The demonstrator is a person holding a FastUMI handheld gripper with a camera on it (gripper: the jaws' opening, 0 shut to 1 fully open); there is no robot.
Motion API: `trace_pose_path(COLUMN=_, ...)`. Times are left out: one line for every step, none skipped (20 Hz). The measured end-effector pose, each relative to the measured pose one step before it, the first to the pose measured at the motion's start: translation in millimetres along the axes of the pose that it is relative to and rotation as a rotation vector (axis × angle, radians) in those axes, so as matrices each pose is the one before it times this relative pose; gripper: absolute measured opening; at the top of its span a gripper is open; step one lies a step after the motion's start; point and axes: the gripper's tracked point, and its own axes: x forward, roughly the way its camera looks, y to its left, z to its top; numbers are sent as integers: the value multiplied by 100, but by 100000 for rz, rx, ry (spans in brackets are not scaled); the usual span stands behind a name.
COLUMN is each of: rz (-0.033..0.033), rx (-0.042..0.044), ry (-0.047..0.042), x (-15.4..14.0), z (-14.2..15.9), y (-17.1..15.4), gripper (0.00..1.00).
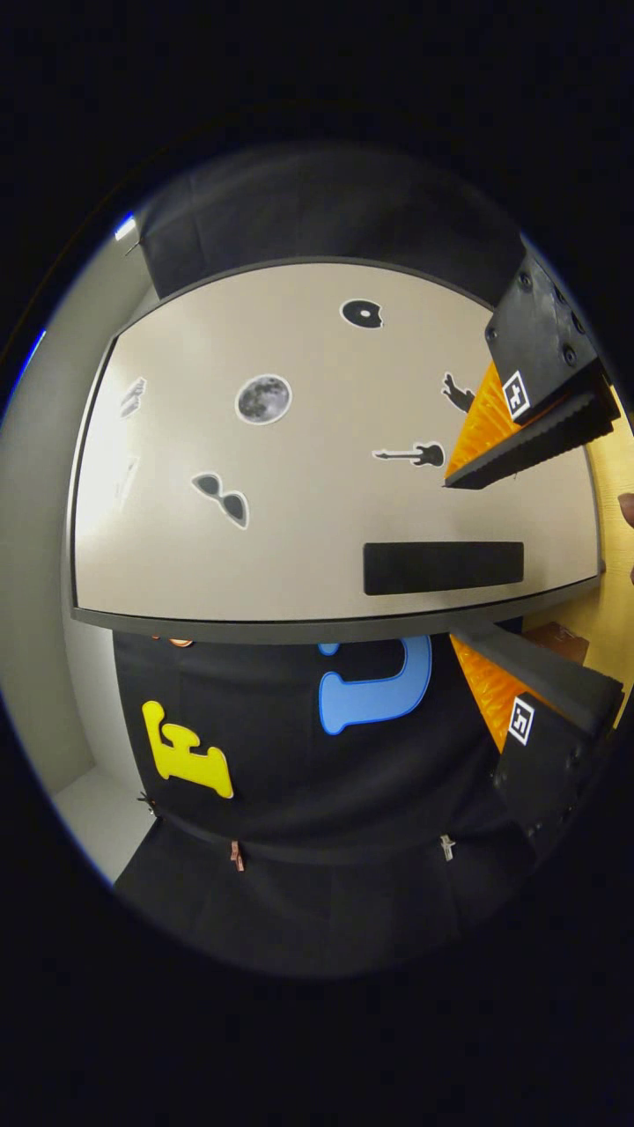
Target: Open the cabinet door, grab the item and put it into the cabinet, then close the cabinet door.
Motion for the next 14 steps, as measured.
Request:
trace_pose_path(rz=-615, rx=69, ry=-123, x=728, z=-297, y=32, gripper=98)
trace_pose_path(rz=-223, rx=332, ry=123, x=837, z=-256, y=68, gripper=97)
trace_pose_path(rz=-624, rx=303, ry=-162, x=484, z=-83, y=-40, gripper=95)
trace_pose_path(rz=-287, rx=-108, ry=-336, x=573, z=21, y=-56, gripper=91)
trace_pose_path(rz=-929, rx=-318, ry=-604, x=305, z=137, y=-188, gripper=80)
trace_pose_path(rz=-360, rx=-326, ry=-606, x=282, z=189, y=-15, gripper=73)
trace_pose_path(rz=349, rx=120, ry=-101, x=-561, z=251, y=244, gripper=62)
trace_pose_path(rz=1756, rx=-203, ry=-198, x=479, z=-85, y=358, gripper=51)
trace_pose_path(rz=-1010, rx=-303, ry=181, x=290, z=-248, y=-14, gripper=43)
trace_pose_path(rz=-221, rx=461, ry=868, x=-248, z=129, y=-164, gripper=35)
trace_pose_path(rz=116, rx=-394, ry=1093, x=-157, z=-326, y=-29, gripper=28)
trace_pose_path(rz=900, rx=-184, ry=847, x=-440, z=136, y=45, gripper=24)
trace_pose_path(rz=994, rx=-385, ry=814, x=-367, z=-63, y=67, gripper=21)
trace_pose_path(rz=1153, rx=-459, ry=0, x=-354, z=229, y=47, gripper=21)
